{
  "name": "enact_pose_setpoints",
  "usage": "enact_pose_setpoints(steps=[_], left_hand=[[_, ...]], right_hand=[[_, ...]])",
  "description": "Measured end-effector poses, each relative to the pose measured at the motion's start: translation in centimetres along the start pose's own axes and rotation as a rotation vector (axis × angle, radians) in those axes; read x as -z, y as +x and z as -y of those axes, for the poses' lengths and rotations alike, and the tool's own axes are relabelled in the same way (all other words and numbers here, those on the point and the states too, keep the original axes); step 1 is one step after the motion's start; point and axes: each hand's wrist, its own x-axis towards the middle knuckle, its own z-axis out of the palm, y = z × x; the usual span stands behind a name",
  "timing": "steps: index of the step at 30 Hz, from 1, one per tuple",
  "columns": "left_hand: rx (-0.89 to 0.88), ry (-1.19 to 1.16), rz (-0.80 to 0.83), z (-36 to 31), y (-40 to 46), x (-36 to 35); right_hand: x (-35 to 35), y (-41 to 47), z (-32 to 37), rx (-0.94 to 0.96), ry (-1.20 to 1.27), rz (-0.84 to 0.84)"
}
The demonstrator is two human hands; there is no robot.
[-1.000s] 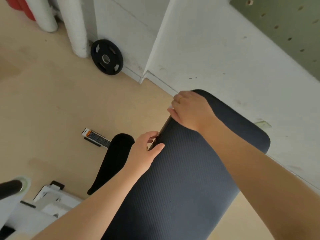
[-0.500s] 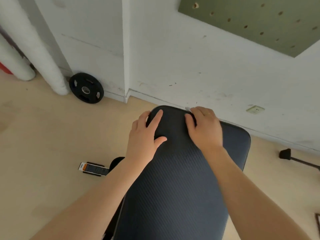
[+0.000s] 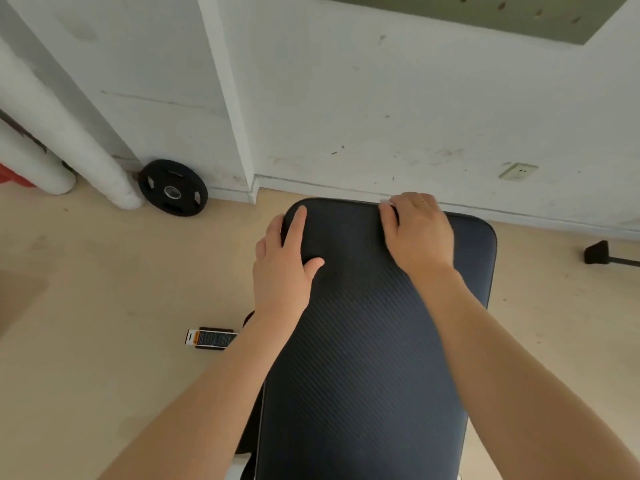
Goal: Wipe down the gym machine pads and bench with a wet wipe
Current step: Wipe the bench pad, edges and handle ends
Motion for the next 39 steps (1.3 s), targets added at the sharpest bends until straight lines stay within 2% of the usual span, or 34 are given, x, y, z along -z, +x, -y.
enact_pose_setpoints(steps=[2,5,8,10,13,17,22,25,30,35,39], left_hand=[[0.008,0.006,0.008,0.0,0.0,0.1],[0.005,0.013,0.004,-0.2,-0.2,0.2],[0.018,0.122,-0.005,-0.8,-0.7,0.4],[-0.036,0.215,-0.028,-1.2,-0.9,0.4],[-0.255,0.351,-0.067,-2.1,-0.9,-0.8],[-0.463,0.479,0.062,-6.5,-0.8,-3.5],[-0.626,0.460,0.098,-10.8,-1.7,-7.4],[-0.716,0.610,0.123,-12.1,-1.9,-8.6],[-0.687,0.804,0.130,-13.5,-2.2,-9.4],[-0.621,0.791,0.160,-13.8,-3.1,-10.0],[-0.596,0.791,0.149,-13.9,-3.4,-10.2]], right_hand=[[-0.3,0.1,2.4,0.030,-0.012,0.050],[-1.1,-0.1,5.5,0.182,0.014,0.109],[-0.5,0.1,3.6,0.209,0.000,0.137],[0.4,-0.2,0.3,0.135,-0.034,0.108],[1.9,-1.3,-4.7,0.041,-0.069,0.072],[2.6,-1.6,-8.0,-0.016,-0.011,0.056],[1.7,-3.1,-10.8,-0.216,0.276,-0.092],[1.3,-5.8,-12.2,-0.423,0.587,-0.138],[-1.0,-12.2,-13.4,-0.494,0.753,-0.102],[-1.9,-16.0,-12.5,-0.711,0.876,-0.068],[0.2,-11.5,-12.0,-0.621,0.883,-0.174]])
